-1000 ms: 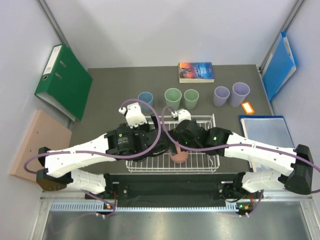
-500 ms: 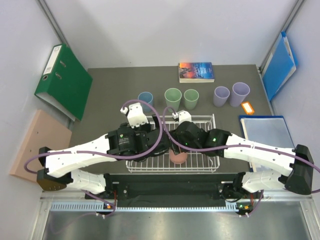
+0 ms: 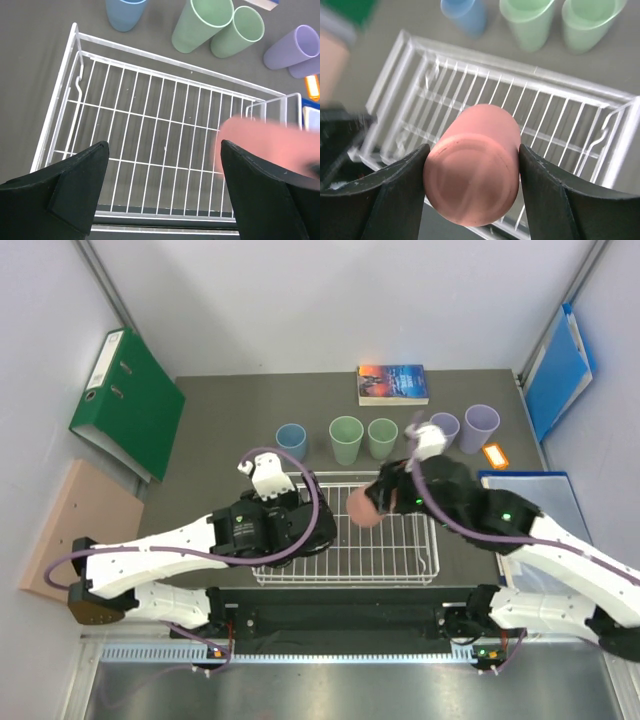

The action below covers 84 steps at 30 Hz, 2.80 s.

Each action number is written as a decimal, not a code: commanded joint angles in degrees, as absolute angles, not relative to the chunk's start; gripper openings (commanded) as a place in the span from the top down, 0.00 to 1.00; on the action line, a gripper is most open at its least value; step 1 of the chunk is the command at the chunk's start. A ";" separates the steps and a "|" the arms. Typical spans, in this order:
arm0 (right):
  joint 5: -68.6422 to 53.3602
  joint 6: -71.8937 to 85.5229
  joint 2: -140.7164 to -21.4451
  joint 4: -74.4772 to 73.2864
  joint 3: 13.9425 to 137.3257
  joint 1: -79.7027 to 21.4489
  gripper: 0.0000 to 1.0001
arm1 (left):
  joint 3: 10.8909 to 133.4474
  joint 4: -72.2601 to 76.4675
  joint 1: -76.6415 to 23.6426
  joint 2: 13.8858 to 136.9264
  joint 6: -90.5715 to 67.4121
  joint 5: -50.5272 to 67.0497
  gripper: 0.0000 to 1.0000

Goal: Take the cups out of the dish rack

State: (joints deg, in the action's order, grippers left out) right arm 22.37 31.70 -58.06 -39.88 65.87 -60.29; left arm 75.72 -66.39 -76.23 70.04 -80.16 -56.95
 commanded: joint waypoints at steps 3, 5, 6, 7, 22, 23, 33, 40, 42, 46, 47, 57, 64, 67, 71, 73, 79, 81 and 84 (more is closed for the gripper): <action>10.49 35.14 -44.84 -25.33 58.99 -44.41 1.00 | 68.67 -48.81 -76.38 63.11 -71.83 -56.96 0.03; 1.35 37.08 -42.11 -20.42 55.29 -37.73 1.00 | 66.02 -40.37 -76.29 59.61 -69.53 -55.55 0.01; -1.99 39.44 -41.84 -19.26 54.33 -33.53 1.00 | 63.48 -37.91 -76.29 58.20 -69.61 -55.37 0.01; -7.94 40.51 -41.75 -18.03 52.66 -31.66 1.00 | 61.80 -30.40 -76.29 56.70 -68.30 -54.59 0.01; -30.85 64.42 -43.85 22.13 37.71 -25.05 1.00 | 49.74 2.28 -58.81 48.32 -57.74 -16.90 0.01; -30.76 64.95 -43.86 22.76 37.71 -25.05 1.00 | 50.36 2.29 -58.45 49.21 -57.57 -15.31 0.01; -31.20 64.51 -45.26 23.20 39.20 -25.05 1.00 | 51.07 7.03 -57.74 54.75 -58.62 -7.47 0.05; -30.50 63.46 -44.56 21.63 37.79 -24.96 1.00 | 50.98 9.05 -57.13 54.84 -58.62 -5.45 0.42; -30.06 63.37 -44.12 20.83 37.09 -24.79 1.00 | 51.06 9.14 -56.95 54.50 -58.54 -5.36 0.66; -28.92 61.62 -43.24 16.89 37.00 -24.52 1.00 | 51.68 6.34 -56.95 53.53 -58.36 -6.50 1.00; -27.87 60.74 -43.07 15.31 37.79 -24.52 1.00 | 51.85 4.50 -56.87 53.09 -58.36 -7.46 1.00; -14.69 42.30 -44.91 -16.50 50.96 -24.61 0.00 | 67.21 -18.00 -54.67 58.97 -51.52 -14.40 1.00; 2.52 34.37 -45.26 -35.49 59.40 -24.70 0.00 | 87.86 -38.34 -51.34 72.82 -42.81 -27.57 1.00; 6.22 32.44 -45.09 -41.91 60.99 -24.79 0.00 | 101.48 -51.88 -47.48 83.27 -39.73 -36.61 1.00; 10.71 29.97 -45.53 -48.50 62.84 -24.96 0.00 | 117.04 -65.87 -38.96 96.39 -38.41 -41.31 1.00; 13.26 28.92 -46.14 -51.85 64.15 -25.05 0.00 | 123.47 -68.63 -32.30 102.36 -37.71 -40.09 1.00; 12.66 27.95 -45.79 -53.79 65.13 -25.05 0.00 | 125.59 -68.47 -17.59 111.60 -37.00 -27.70 1.00; 12.65 28.12 -45.79 -53.79 64.69 -25.05 0.00 | 126.12 -66.98 -14.96 114.06 -36.30 -23.65 1.00; 13.27 28.12 -45.97 -53.96 64.34 -25.05 0.00 | 129.45 -67.41 -13.89 118.10 -35.51 -20.05 1.00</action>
State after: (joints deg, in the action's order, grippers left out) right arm 11.35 29.36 -46.19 -52.90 62.37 -24.99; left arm 123.72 -65.69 -14.06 116.09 -37.58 -27.07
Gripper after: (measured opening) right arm 0.995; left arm 0.154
